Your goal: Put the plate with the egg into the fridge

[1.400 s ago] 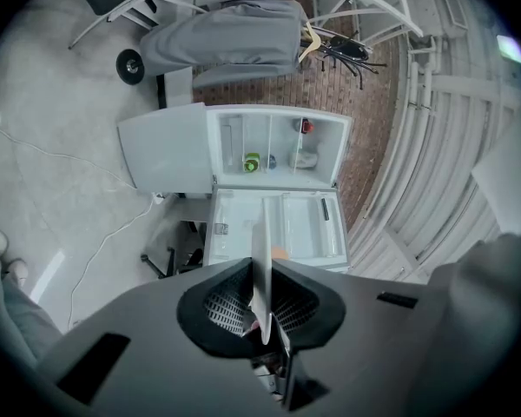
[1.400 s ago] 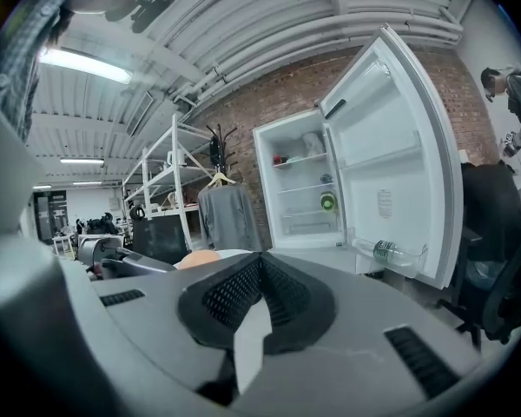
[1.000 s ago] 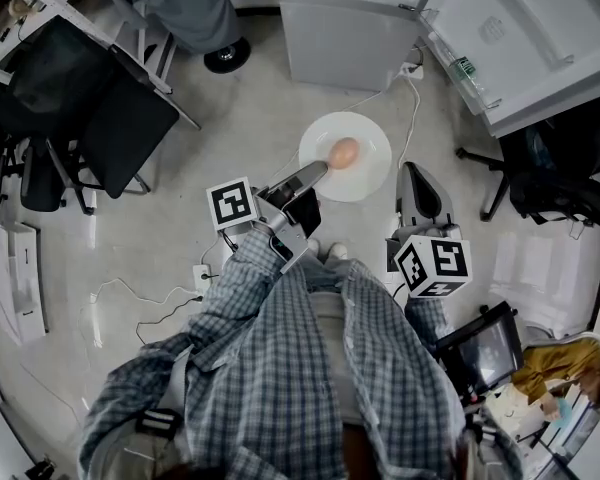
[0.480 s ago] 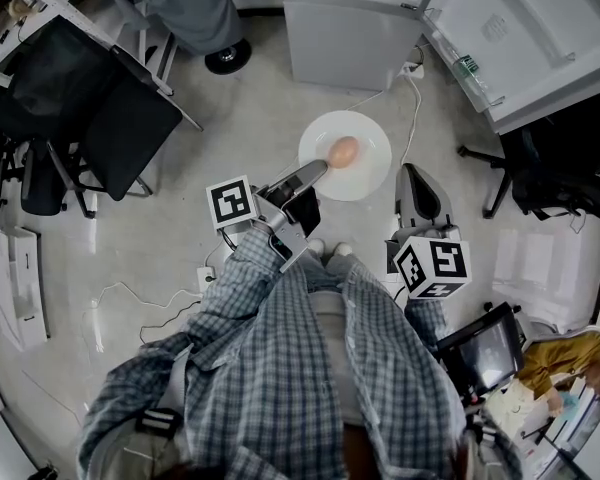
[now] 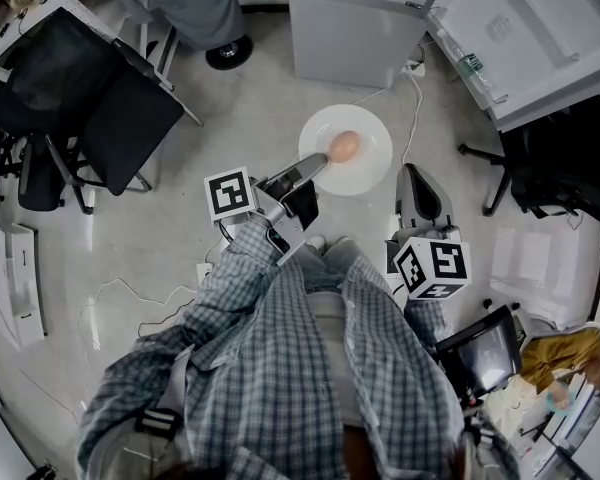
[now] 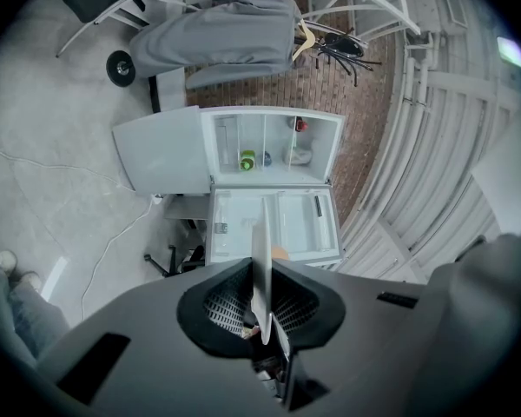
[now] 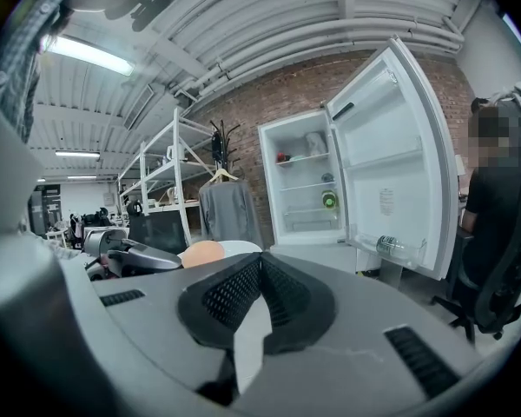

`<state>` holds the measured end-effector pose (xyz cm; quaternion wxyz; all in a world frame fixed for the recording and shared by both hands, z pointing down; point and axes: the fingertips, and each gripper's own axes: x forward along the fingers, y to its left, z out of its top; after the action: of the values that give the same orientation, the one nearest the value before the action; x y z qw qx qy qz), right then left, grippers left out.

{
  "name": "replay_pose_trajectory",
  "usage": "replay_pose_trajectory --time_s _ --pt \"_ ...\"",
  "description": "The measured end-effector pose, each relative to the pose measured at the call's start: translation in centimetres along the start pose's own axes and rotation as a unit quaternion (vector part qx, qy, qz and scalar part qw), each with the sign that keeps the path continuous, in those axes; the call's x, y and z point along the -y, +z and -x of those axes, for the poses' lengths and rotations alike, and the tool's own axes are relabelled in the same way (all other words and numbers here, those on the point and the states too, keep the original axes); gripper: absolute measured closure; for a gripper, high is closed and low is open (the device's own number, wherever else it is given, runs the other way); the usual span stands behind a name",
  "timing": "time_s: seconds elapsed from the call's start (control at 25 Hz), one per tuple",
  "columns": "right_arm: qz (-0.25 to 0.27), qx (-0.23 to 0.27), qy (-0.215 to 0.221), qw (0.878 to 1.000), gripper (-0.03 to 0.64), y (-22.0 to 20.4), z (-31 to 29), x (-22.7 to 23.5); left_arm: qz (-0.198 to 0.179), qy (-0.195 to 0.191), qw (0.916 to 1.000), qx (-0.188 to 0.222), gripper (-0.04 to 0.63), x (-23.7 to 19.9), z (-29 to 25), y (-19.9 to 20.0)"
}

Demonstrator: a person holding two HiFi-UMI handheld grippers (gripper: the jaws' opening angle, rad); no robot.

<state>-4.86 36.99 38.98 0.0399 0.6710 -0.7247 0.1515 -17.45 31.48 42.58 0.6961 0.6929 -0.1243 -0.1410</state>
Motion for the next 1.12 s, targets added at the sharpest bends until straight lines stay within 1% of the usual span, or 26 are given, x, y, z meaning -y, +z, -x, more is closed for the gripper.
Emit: replay_pose_trajectory --time_s 0.28,0.68,0.88,1.12 --pt "0.0 -0.007 -0.005 1.0 0.611 -0.4 0.3 -0.2 0.013 -0.002 0.9999 0.007 0.558 -0.2 0.7 0.1" --pt "-0.002 -0.008 -0.014 1.0 0.611 -0.6 -0.1 1.2 0.008 -0.002 0.9998 0.018 0.558 -0.4 0.3 1.2" --pt "0.0 -0.006 -0.004 1.0 0.611 -0.1 -1.8 2.2 0.009 0.003 0.9993 0.037 0.558 -0.8 0.0 2.5" --pt "-0.001 -0.005 0.013 1.0 0.611 0.5 -4.5 3.2 0.008 0.007 0.9987 0.05 0.558 -0.8 -1.6 3.9"
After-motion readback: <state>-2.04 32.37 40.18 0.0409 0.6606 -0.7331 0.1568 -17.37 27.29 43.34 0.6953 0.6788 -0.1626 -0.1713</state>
